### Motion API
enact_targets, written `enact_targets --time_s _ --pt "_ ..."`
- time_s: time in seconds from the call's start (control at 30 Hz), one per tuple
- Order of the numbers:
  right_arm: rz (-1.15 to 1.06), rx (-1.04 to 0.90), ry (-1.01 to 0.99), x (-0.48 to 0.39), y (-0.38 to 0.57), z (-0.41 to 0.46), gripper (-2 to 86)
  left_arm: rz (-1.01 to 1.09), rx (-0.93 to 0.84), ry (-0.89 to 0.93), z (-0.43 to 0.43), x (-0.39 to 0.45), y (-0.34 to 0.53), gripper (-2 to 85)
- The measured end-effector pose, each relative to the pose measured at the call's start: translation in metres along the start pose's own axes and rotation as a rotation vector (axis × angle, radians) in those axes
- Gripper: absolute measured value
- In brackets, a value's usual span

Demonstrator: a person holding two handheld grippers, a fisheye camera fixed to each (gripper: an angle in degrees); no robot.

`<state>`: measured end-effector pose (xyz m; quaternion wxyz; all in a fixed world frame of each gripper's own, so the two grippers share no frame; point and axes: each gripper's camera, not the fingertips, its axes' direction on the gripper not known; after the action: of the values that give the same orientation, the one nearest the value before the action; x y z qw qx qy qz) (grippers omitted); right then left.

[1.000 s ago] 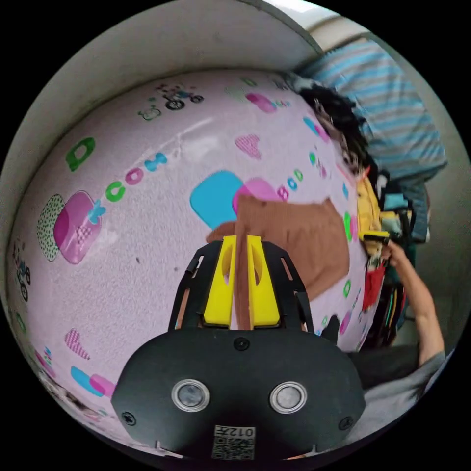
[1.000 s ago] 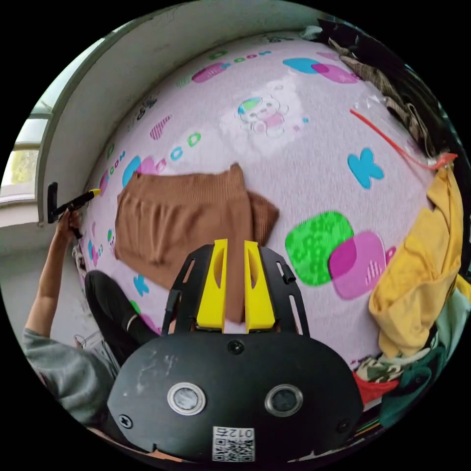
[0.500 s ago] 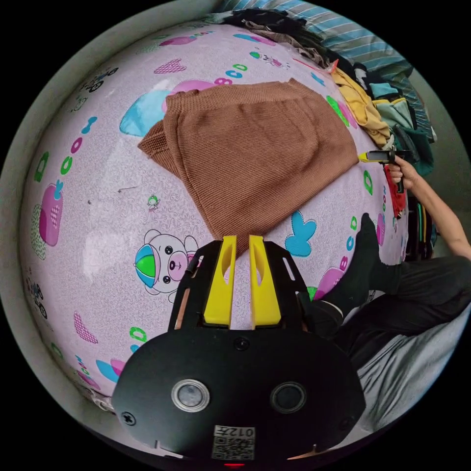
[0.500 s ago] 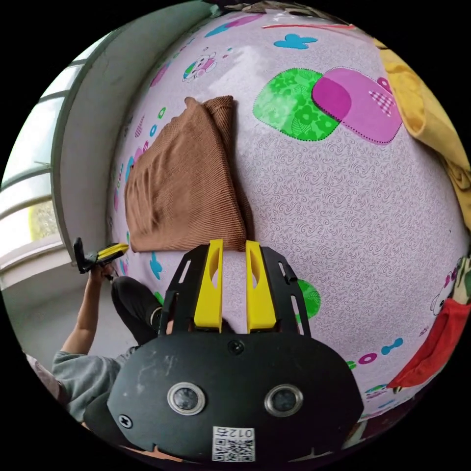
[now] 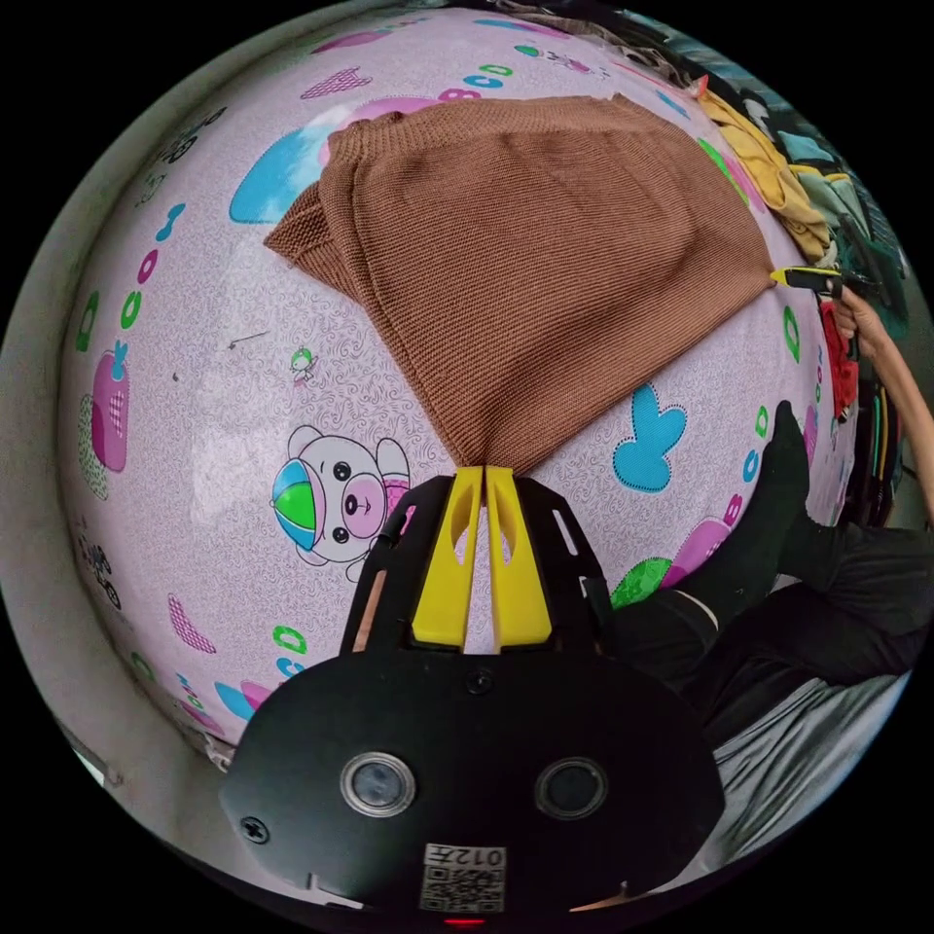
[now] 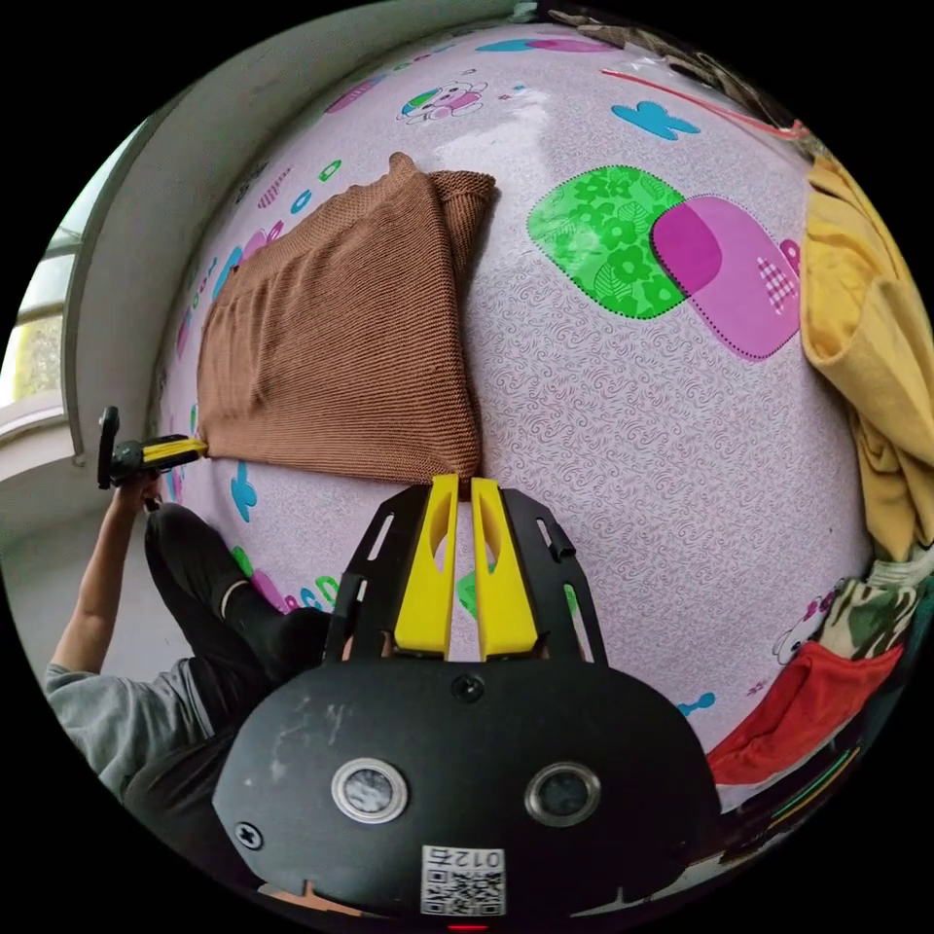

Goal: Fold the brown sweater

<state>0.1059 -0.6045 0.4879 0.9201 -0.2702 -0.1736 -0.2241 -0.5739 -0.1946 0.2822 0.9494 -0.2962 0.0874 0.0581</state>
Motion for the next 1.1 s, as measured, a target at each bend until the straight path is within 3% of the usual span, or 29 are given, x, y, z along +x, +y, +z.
enact_targets --time_s 0.23,0.53,0.83,0.97,1.1 --pt "-0.016 -0.016 0.001 -0.026 0.010 -0.007 4.2 -0.004 0.051 0.107 -0.015 -0.013 0.015 0.2" --pt "-0.002 0.197 0.019 -0.073 -0.030 -0.041 4.4 -0.079 0.284 0.001 -0.066 -0.039 -0.039 0.6" --pt "-0.048 0.227 0.098 -0.159 -0.059 -0.015 4.2 -0.093 0.208 -0.066 -0.044 -0.060 -0.087 0.6" --pt "-0.036 0.188 0.116 -0.180 -0.051 -0.002 0.2 -0.085 0.120 -0.135 -0.022 -0.076 -0.084 0.6" --pt "0.004 0.228 0.113 -0.199 -0.028 0.002 -0.8 -0.121 0.160 -0.063 -0.017 -0.100 -0.073 0.5"
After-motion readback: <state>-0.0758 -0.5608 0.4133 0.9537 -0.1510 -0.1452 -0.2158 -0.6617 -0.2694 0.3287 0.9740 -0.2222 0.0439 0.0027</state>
